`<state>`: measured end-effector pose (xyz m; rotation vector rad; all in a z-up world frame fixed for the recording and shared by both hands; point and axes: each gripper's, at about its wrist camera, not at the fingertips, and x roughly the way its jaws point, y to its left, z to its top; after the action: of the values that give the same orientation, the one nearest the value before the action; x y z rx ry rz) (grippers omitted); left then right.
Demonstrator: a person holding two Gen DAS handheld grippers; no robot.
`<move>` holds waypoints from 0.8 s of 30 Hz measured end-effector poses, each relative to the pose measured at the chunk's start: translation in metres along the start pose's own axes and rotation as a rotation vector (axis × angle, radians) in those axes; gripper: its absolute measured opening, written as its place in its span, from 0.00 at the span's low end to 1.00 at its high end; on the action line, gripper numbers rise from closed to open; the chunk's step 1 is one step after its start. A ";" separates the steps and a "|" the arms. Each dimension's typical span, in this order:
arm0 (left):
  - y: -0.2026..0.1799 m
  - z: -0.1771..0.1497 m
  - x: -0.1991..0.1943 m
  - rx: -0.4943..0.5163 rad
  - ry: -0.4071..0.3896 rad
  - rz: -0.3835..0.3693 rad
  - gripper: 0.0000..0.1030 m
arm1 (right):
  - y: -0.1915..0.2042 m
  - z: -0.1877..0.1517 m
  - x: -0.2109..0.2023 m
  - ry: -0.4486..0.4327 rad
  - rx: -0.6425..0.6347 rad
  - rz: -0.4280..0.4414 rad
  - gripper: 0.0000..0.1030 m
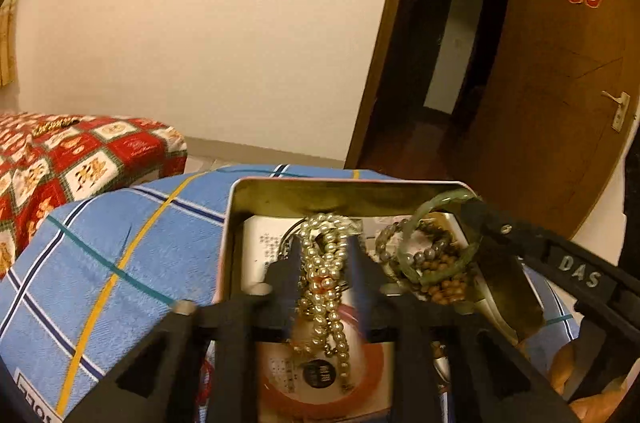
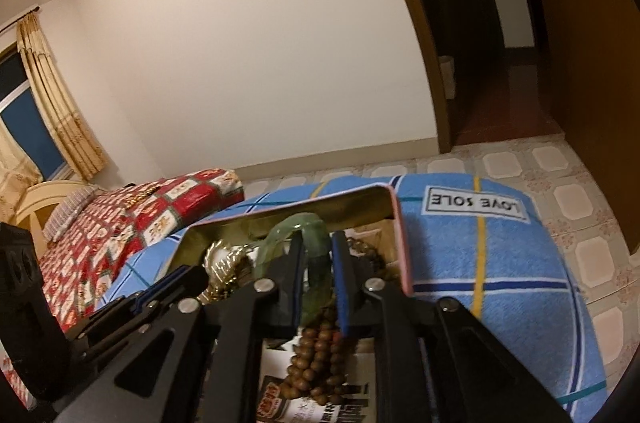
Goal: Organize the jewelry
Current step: 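Lower both held items into the pink tin and open both grippers, then withdraw both grippers from the tin toward the ring and red string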
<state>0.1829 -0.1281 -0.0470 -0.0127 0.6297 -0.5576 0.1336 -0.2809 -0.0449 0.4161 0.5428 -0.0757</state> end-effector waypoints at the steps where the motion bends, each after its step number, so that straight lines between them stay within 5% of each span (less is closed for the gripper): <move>1: 0.002 0.000 -0.002 -0.010 -0.006 0.007 0.66 | -0.001 0.000 -0.001 -0.004 0.002 -0.007 0.25; 2: 0.003 -0.001 -0.007 -0.020 -0.026 0.012 0.72 | -0.002 0.001 -0.002 -0.013 0.007 -0.012 0.29; 4: 0.004 -0.001 -0.019 -0.034 -0.079 0.004 0.73 | -0.004 0.004 -0.008 -0.041 0.012 -0.017 0.55; 6: 0.005 -0.001 -0.027 -0.025 -0.090 0.029 0.73 | -0.004 0.005 -0.016 -0.089 0.010 -0.025 0.64; 24: 0.011 -0.023 -0.058 -0.018 -0.015 0.190 0.73 | 0.007 -0.005 -0.024 -0.123 -0.022 -0.125 0.65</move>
<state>0.1367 -0.0866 -0.0352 0.0259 0.6143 -0.3679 0.1120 -0.2736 -0.0345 0.3536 0.4476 -0.2144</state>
